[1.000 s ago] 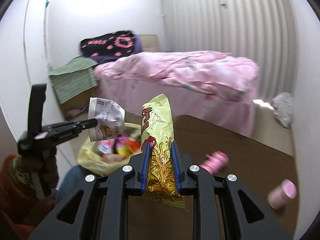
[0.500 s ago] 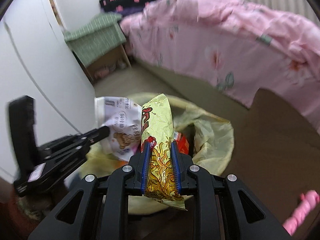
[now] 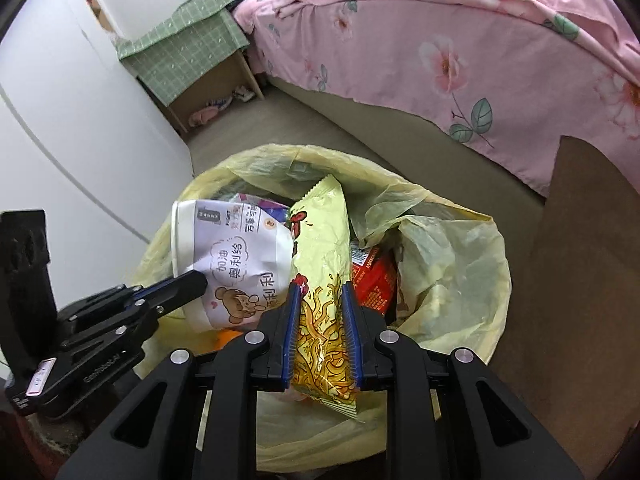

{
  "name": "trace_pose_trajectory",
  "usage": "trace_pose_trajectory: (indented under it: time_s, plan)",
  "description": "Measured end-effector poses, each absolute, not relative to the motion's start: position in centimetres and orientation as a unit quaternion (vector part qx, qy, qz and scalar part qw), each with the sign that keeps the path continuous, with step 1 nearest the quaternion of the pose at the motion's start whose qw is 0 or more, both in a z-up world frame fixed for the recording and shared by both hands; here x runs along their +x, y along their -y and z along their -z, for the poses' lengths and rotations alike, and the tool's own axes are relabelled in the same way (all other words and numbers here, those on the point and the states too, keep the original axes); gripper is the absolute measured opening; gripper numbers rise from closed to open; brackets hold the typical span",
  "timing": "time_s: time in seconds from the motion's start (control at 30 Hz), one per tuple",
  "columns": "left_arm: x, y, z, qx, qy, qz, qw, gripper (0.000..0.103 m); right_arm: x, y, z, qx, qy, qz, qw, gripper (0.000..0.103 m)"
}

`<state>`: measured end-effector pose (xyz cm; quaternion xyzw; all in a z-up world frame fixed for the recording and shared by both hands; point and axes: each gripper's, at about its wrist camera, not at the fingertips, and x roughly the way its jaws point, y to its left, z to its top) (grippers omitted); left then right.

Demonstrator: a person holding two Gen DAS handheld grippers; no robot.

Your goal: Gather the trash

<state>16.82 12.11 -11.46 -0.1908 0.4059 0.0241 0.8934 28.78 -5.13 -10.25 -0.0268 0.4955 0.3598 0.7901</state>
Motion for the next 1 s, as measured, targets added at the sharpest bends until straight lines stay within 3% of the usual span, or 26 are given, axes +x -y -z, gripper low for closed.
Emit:
trace_pose_trajectory:
  time_s: [0.2,0.27,0.33,0.5,0.63,1.0]
  plan:
    - [16.4,-11.8,10.9,-0.192,-0.409,-0.024,0.892,0.009,28.4,6.0,9.7,-0.004,-0.486,-0.357,0.797,0.021]
    - [16.0,-12.0,10.2,-0.191,-0.401,-0.028,0.895,0.030,27.8,6.4,9.2,-0.007,-0.478,-0.345,0.808,0.033]
    - [15.5,-11.9,9.2,-0.191,-0.393,-0.023,0.899,0.042,26.9,7.1,8.2,-0.005,-0.460,-0.337,0.821,0.041]
    - [14.0,-10.8,6.5,-0.176,-0.382,-0.002,0.907,0.053,22.8,10.4,4.4,0.005,-0.412,-0.311,0.857,0.042]
    - [11.2,-7.9,4.2,-0.124,-0.371,0.021,0.920,0.069,18.0,13.7,1.6,0.005,-0.387,-0.278,0.879,0.042]
    - [1.7,-3.1,-1.0,-0.011,-0.305,0.023,0.952,0.069,3.5,18.5,-1.5,-0.033,-0.326,-0.173,0.929,0.042]
